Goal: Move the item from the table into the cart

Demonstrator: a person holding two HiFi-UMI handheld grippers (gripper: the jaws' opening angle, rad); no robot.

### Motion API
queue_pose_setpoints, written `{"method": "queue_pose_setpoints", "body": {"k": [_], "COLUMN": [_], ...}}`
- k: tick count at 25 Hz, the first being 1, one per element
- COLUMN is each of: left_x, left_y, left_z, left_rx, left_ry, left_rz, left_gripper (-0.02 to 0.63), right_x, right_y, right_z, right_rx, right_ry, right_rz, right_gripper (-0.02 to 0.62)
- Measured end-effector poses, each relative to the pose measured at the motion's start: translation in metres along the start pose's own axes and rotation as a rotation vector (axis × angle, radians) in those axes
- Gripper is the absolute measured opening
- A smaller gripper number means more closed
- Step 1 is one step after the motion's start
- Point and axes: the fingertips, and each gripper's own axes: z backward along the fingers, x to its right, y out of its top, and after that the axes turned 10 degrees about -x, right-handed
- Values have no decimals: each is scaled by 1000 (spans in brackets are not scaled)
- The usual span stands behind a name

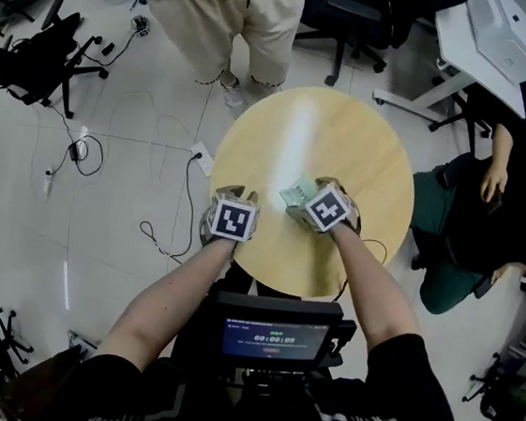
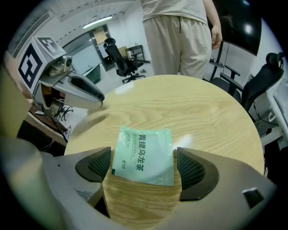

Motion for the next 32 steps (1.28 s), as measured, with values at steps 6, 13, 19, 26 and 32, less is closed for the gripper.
{"method": "queue_pose_setpoints", "body": {"k": [6, 13, 19, 26, 32], "left_x": [2, 5, 3, 4, -1], "left_y": [0, 2, -3, -3, 14], "left_z": [-4, -6, -9, -3, 27], "left_rx": [-9, 10, -2, 23, 101], "left_ry": [-25, -32, -38, -40, -53], "left_rz": [1, -23, 19, 4, 71], "left_gripper": [126, 126, 126, 126, 126], "right_x": [11, 18, 4, 3, -6], "right_y": [-3, -8, -6, -5, 5], "right_z": [-11, -10, -10, -9, 6], "right_rx": [-53, -64, -45, -27, 54], "right_ry": [-93, -152, -120, -98, -42], "right_rz": [-3, 4, 35, -38, -123], "right_gripper": [429, 382, 95, 35, 31]}}
